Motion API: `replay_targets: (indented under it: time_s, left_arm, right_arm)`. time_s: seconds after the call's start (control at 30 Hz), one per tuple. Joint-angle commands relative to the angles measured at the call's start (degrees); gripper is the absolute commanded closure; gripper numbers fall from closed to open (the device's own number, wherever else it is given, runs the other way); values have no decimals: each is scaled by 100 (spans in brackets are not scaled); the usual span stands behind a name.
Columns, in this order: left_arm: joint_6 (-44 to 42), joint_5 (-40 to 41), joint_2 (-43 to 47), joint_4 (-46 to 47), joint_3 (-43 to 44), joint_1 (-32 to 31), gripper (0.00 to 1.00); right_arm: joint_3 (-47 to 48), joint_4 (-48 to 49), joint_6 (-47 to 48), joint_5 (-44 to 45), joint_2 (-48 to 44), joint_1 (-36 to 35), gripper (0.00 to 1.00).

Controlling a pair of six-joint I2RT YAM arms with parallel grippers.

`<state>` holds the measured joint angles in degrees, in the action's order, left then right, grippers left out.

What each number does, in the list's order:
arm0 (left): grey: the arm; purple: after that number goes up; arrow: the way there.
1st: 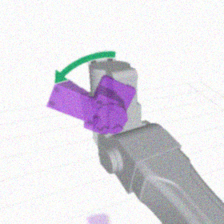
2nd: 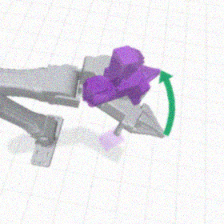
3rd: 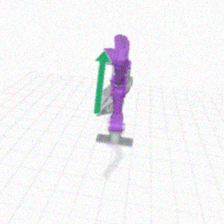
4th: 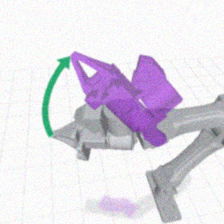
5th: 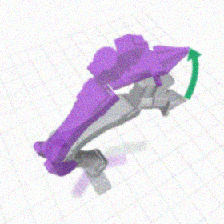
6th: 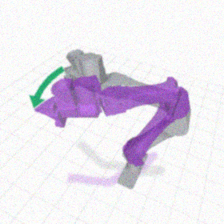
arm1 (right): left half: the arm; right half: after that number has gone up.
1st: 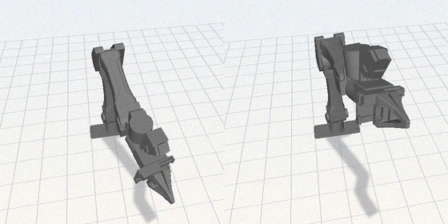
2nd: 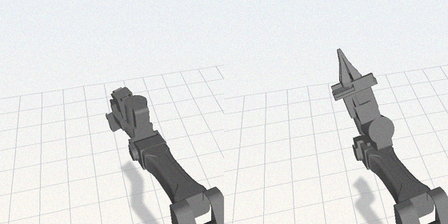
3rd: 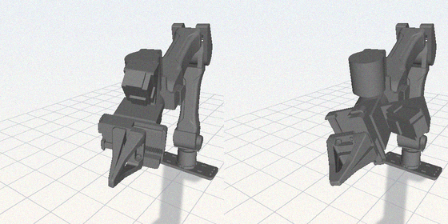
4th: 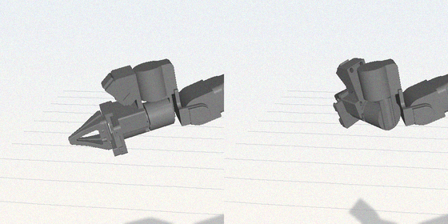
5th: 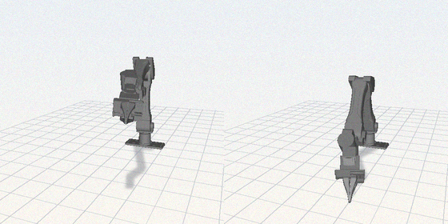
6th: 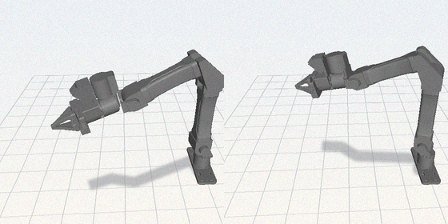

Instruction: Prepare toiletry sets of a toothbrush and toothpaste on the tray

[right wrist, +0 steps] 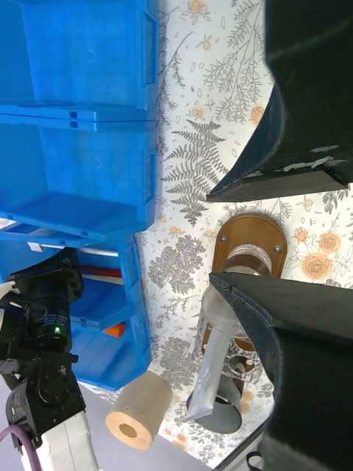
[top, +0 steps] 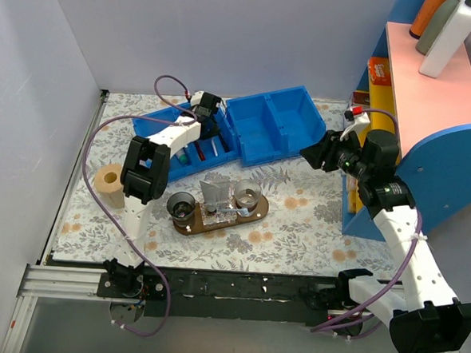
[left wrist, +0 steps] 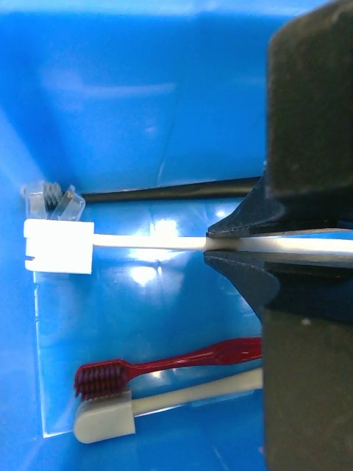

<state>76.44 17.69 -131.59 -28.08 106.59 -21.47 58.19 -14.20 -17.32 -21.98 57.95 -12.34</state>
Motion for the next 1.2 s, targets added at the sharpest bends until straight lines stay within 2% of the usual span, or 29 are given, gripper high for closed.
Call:
replay_targets:
  time_s: [0.0,0.13,0.37,0.47,0.67,0.87,1.17]
  left_arm:
    - [-385,305,977,776,-523,-182,100]
    - [-393,314,1468,1207,-1278,-199,100]
    - [-814,594,1786,1576,-1755,-226,100]
    - [-1271,718,1698,1656,-1616,-226,100]
    - [-1545,595,2180,1901,-1816,-296,100]
    - [-1816,515,2954,2481,-2703,-340,100]
    - [-2222,182,4253,3579,-4003,-349,100]
  right_arm:
    - [-281,575,168,-245,-284,74,50]
    - [-686,962,282,-500,-600,65,50]
    - [-1231,1367,598,-931,-1154,65,51]
    - [-1556,1946,712,-1080,-1532,56,51]
    - [-1592,1465,1037,-1151,-1805,56,50]
    - [-1961,1455,871,-1045,-1876,56,50]
    - [-1830,1428,862,-993,-1647,47,50]
